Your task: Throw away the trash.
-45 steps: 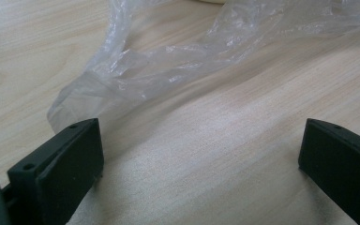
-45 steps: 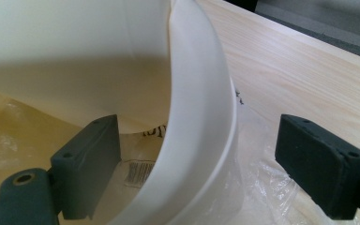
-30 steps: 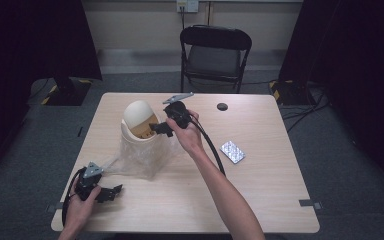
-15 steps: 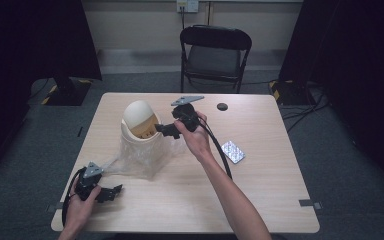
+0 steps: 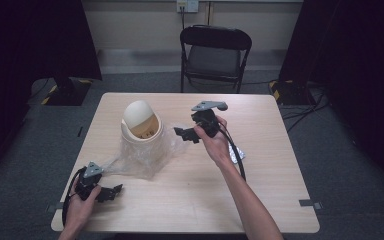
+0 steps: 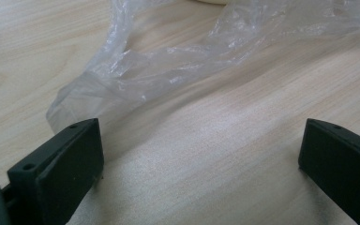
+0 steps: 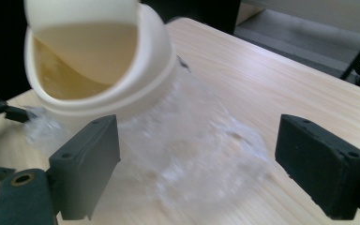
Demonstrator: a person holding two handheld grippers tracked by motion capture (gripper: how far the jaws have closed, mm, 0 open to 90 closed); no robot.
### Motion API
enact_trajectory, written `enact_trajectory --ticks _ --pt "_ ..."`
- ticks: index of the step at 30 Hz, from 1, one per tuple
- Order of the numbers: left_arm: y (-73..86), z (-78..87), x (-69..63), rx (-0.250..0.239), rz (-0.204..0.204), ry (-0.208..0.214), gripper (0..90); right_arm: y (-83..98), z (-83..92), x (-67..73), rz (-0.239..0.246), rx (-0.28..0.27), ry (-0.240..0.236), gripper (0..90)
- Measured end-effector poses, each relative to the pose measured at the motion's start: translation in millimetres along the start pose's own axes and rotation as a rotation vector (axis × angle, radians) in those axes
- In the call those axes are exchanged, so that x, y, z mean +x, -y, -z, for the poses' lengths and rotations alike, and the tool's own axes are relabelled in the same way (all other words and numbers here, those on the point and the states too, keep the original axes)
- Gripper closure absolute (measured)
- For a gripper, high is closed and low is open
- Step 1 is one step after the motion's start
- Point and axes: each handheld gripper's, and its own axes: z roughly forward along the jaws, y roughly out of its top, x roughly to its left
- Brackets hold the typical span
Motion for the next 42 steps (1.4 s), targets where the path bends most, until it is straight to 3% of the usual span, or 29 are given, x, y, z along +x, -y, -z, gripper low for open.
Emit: enact_trajectory --ticks 5,12,21,27,36,42 --pt "0.0 0.0 0.0 0.0 0.0 0.0 0.0 20.4 15.1 -24.6 -0.029 0.053 0.041 14.0" --pt "0.0 0.0 0.0 0.0 0.0 0.0 0.0 53.4 38.3 -58.3 -0.096 0.082 0.089 14.4" --pt "0.0 0.0 0.0 0.0 0.0 -0.001 0.0 115.4 56.9 -86.9 -0.171 0.158 0.156 17.9" --pt "0.0 0.0 0.0 0.0 0.0 -0.001 0.0 137.4 60.1 -94.1 -0.18 0.178 0.16 17.0" --pt "-1.2 -1.5 -0.8 -0.002 0.015 -0.008 0.0 156.1 50.7 -100.8 -0.17 0.212 0.176 18.4" --pt "-1.2 -1.5 -0.7 -0.002 0.015 -0.008 0.0 157.9 47.8 -95.3 -0.121 0.211 0.191 24.1"
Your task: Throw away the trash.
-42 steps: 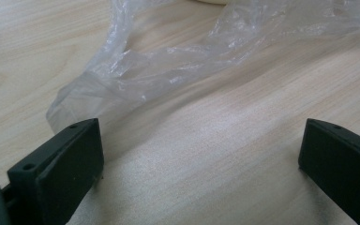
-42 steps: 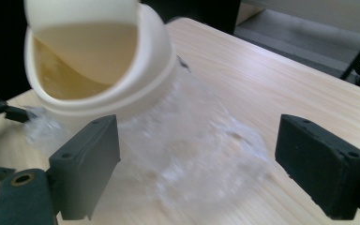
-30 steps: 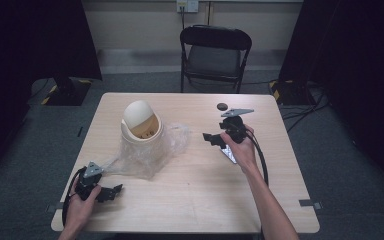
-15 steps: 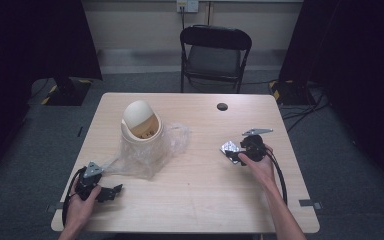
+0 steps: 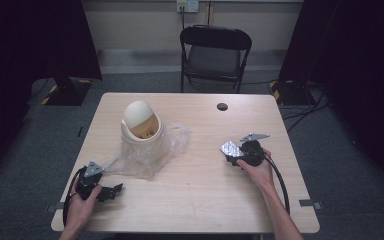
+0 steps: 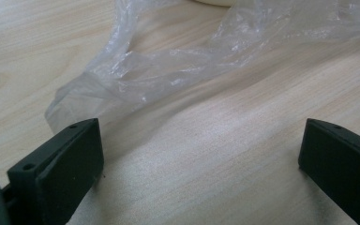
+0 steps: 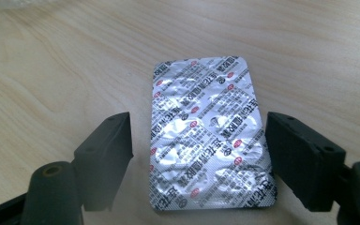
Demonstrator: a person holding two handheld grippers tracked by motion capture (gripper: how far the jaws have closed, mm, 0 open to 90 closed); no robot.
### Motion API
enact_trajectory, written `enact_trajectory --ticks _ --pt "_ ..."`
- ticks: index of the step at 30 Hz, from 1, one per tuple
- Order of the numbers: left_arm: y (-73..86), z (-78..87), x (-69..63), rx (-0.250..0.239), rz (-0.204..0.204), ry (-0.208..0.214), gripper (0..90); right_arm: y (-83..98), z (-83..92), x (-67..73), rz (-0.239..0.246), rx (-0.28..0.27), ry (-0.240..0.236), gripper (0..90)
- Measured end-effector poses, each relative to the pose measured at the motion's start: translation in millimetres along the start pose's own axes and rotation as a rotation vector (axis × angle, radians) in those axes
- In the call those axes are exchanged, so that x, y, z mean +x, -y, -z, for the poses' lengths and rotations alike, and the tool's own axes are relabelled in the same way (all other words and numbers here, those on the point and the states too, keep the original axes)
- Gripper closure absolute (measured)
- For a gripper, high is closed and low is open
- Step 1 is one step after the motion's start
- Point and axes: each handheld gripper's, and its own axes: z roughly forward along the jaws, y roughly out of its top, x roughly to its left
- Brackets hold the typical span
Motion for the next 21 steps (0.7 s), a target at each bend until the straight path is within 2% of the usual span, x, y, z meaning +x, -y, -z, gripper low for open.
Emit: enact_trajectory --ticks 3,8,13,17,21 --pt "0.0 0.0 -0.1 0.0 0.001 0.0 0.0 0.8 -0.6 3.8 0.041 0.005 0.04 28.2" --pt "0.1 0.0 -0.1 0.0 0.001 0.0 0.0 2.1 0.0 5.8 0.034 -0.007 0.068 34.0" --pt "0.1 -0.1 -0.3 -0.001 0.003 0.0 0.0 2.6 0.3 5.4 0.03 -0.014 0.066 34.3" --pt "0.0 0.0 -0.1 0.0 0.001 0.0 0.0 2.0 -0.8 3.5 0.005 -0.035 0.065 34.3" --pt "-0.4 0.0 0.5 0.005 -0.004 -0.002 0.0 0.7 1.9 2.1 -0.032 -0.061 0.037 34.3"
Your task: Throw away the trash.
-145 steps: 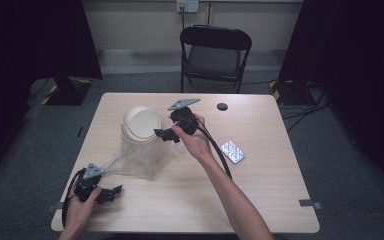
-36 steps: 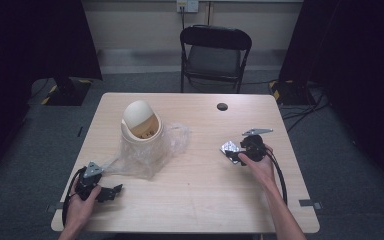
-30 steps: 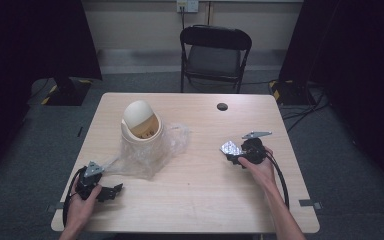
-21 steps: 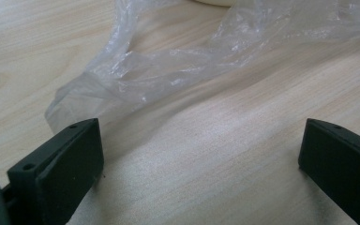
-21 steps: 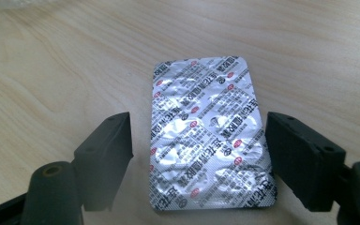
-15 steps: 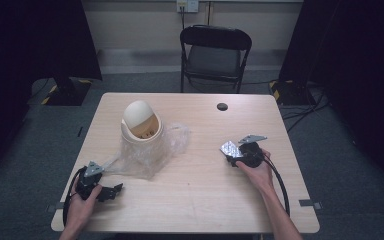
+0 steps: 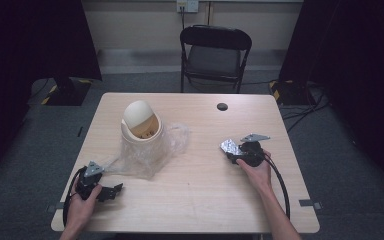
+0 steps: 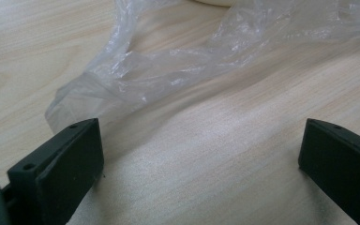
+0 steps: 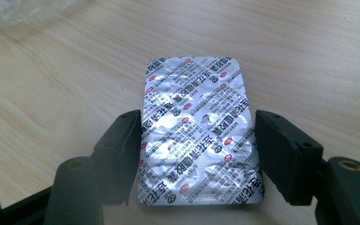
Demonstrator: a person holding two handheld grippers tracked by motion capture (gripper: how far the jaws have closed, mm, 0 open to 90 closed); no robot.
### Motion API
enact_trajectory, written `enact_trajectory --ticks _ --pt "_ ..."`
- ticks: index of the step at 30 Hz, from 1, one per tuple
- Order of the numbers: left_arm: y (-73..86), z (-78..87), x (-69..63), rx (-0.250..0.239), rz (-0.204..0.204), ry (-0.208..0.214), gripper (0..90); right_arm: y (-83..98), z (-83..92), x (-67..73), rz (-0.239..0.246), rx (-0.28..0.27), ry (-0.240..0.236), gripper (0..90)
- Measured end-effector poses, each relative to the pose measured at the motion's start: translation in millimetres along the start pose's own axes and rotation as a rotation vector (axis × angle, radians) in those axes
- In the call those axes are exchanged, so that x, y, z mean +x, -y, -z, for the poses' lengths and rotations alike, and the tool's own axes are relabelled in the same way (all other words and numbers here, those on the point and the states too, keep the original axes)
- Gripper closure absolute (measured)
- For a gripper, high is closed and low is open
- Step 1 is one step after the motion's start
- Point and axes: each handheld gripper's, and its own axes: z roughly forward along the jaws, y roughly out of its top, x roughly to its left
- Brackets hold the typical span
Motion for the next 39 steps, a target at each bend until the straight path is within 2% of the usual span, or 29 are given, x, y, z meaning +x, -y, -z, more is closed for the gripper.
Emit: enact_trajectory --ticks 5,14,23,31,33,39 --pt "-0.7 -0.7 0.3 -0.001 0.0 -0.004 0.0 -1.6 3.8 -1.1 -0.017 -0.02 -0.014 34.4" --pt "-0.6 -0.5 0.3 0.001 -0.003 -0.003 0.0 -10.2 19.3 6.5 -0.024 -0.067 -0.04 34.4" --pt "-0.6 -0.5 0.3 0.001 -0.003 -0.004 0.0 -15.8 23.8 13.3 -0.03 -0.073 -0.08 34.4" --pt "-0.6 -0.5 0.3 0.001 -0.002 -0.004 0.0 -27.3 26.8 31.8 -0.011 -0.086 -0.125 34.4" --pt "-0.6 -0.5 0.3 0.001 -0.003 -0.004 0.0 -30.4 26.4 37.5 -0.028 -0.096 -0.136 34.4" --pt "-0.7 -0.4 0.4 0.001 -0.005 -0.005 0.0 -48.8 26.8 59.3 0.026 -0.1 -0.169 34.4"
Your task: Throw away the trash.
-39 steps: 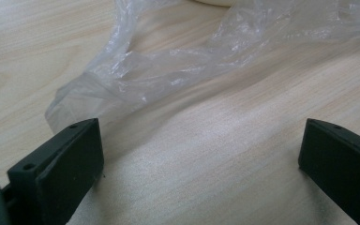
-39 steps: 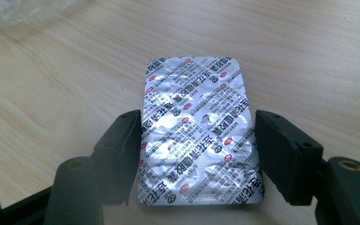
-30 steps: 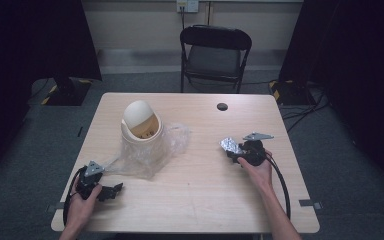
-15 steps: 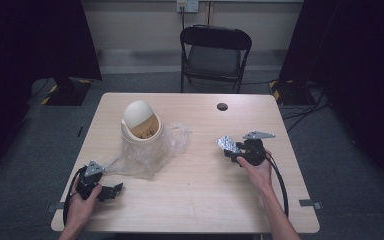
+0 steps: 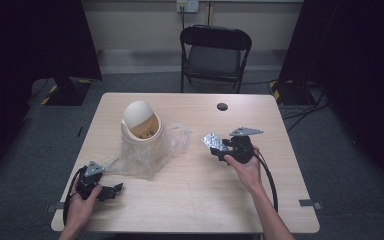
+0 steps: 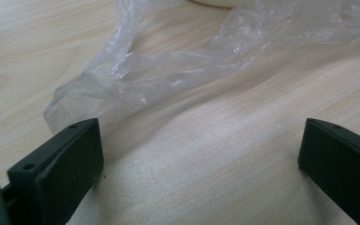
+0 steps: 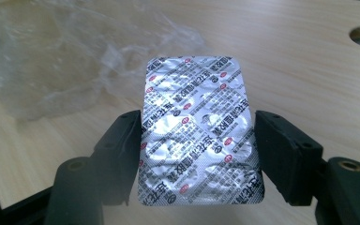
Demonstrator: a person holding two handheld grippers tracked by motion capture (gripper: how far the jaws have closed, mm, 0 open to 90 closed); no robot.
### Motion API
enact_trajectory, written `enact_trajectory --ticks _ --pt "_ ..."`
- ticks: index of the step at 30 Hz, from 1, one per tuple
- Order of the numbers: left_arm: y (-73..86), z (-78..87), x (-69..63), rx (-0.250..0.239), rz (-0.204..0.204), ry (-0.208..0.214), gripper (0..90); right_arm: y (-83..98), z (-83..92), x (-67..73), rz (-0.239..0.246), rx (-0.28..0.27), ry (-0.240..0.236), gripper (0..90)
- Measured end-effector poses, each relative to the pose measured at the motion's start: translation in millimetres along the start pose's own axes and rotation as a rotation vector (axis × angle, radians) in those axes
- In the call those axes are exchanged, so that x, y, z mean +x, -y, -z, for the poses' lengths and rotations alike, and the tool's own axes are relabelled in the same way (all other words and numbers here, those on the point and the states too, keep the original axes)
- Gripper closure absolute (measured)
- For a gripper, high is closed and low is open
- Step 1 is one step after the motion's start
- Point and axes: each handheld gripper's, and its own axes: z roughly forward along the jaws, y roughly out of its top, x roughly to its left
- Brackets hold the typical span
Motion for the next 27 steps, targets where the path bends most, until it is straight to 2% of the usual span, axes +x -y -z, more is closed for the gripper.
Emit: enact_trajectory --ticks 14,20,27 --pt "0.0 0.0 0.0 0.0 0.0 0.0 0.0 -47.0 -22.6 51.4 0.079 -0.034 -0.131 34.4" --pt "0.1 -0.1 -0.2 0.0 0.003 0.001 0.0 -64.2 -34.9 70.4 0.109 -0.024 -0.176 34.4" --pt "0.0 0.0 0.0 0.0 0.0 0.0 0.0 -81.7 -49.6 95.3 0.173 0.009 -0.214 34.4"
